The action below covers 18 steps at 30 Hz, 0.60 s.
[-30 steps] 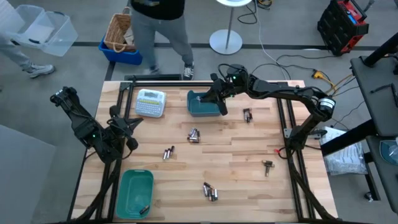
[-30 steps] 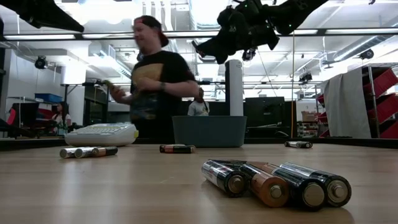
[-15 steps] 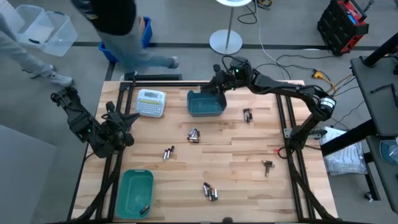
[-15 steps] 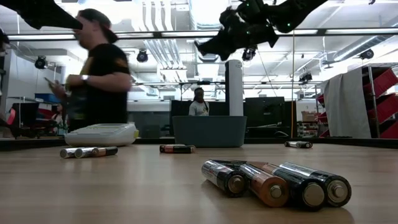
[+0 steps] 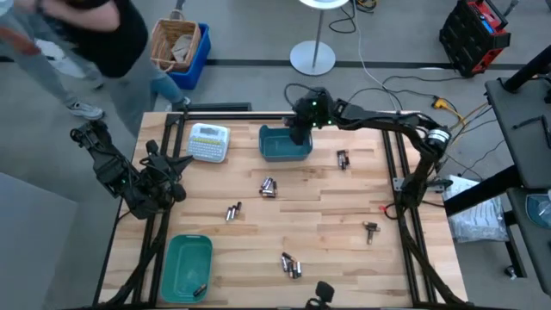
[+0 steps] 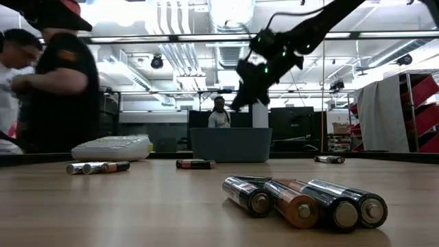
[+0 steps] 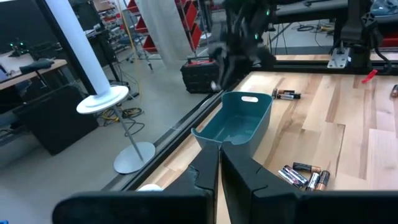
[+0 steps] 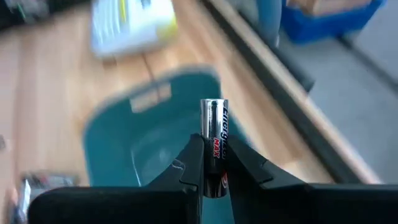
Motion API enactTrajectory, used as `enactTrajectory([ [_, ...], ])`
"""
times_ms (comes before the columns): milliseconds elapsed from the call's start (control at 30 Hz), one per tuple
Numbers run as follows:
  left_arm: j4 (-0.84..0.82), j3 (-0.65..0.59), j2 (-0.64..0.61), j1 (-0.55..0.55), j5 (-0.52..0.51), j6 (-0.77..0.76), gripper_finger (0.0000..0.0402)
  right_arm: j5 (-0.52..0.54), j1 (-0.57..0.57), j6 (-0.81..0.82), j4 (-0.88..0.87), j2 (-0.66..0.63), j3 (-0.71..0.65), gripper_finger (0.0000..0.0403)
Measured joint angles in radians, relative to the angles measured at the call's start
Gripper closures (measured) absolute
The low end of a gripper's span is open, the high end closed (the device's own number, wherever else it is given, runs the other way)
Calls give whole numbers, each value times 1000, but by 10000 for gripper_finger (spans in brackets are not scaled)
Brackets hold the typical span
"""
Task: Sort batteries
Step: Put the silver battery into the blue bin
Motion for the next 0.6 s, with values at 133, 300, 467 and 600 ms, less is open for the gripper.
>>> enactTrajectory([
  [133, 0, 0, 0, 0, 0, 0, 402, 0, 1, -95, -85, 52, 19, 368],
  [300, 0, 0, 0, 0, 0, 0, 402, 1, 2, -207, -114, 98, 30, 368],
  [467, 0, 0, 0, 0, -1, 0, 402, 7, 2, -250, -113, 104, 34, 342],
  [600, 0, 0, 0, 0, -1, 0, 402, 9, 2, -247, -113, 85, 34, 304],
])
